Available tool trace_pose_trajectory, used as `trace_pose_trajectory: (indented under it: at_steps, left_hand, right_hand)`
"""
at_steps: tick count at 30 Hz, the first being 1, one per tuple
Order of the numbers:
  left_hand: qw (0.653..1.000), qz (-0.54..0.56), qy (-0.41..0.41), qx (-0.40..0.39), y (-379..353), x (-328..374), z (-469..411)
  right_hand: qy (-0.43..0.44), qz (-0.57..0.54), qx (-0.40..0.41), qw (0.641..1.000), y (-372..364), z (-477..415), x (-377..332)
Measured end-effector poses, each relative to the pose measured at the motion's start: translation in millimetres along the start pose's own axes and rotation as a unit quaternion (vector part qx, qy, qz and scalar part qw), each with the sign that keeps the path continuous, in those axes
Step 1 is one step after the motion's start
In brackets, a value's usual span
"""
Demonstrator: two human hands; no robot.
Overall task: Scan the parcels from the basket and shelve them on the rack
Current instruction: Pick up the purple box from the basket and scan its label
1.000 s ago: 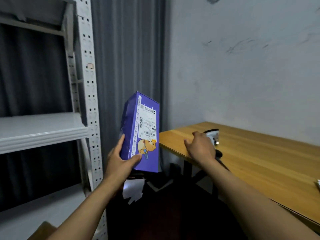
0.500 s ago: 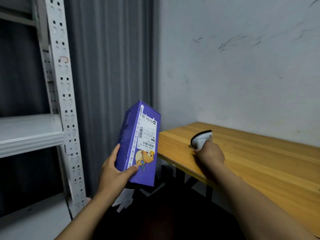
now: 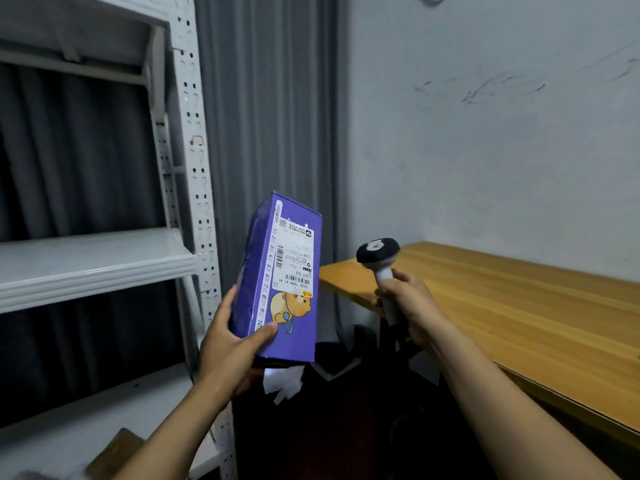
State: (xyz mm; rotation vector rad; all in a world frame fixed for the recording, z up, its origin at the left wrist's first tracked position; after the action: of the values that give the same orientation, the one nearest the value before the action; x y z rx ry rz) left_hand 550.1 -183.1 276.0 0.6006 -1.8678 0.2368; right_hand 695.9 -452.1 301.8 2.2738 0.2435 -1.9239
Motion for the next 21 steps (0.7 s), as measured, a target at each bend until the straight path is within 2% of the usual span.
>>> trace_pose_trajectory:
  at_steps: [3, 6, 9, 14, 21]
  left_hand:
    - [0.999, -0.001, -0.006, 0.033, 42, 3, 31]
    - [0.997, 0.001, -0.005, 0.079, 92, 1, 66]
    - [0.993, -0.006, 0.003, 0.12, 139, -5, 100]
    - [0.983, -0.036, 0.015, 0.179, 218, -16, 159]
    - [0.972, -0.05, 0.036, 0.226, 294, -22, 218]
  right_hand:
    - [0.027, -0.057, -0.053, 0.997, -44, 32, -9]
    - [0.013, -0.135, -0.134, 0.982, -96, 62, -9]
    - [-0.023, -0.164, -0.211, 0.963, -150, 95, -2]
    - [-0.035, -0.097, -0.312, 0.944, -234, 149, 19]
    - [-0.009, -0.029, -0.352, 0.935, -296, 196, 26]
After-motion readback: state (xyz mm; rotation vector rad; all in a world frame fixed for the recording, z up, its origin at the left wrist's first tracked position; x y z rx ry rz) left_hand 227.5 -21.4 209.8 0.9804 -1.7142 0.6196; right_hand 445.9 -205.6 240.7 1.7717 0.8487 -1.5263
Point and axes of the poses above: each hand's wrist, its own z-axis away from the middle knuckle, its own y-axis out of the back of the hand, x = y × z, the point moved 10 cm from there along -z, towards the middle knuckle, and after that the axes turned 6 degrees about -x, right-handed, at the moved point
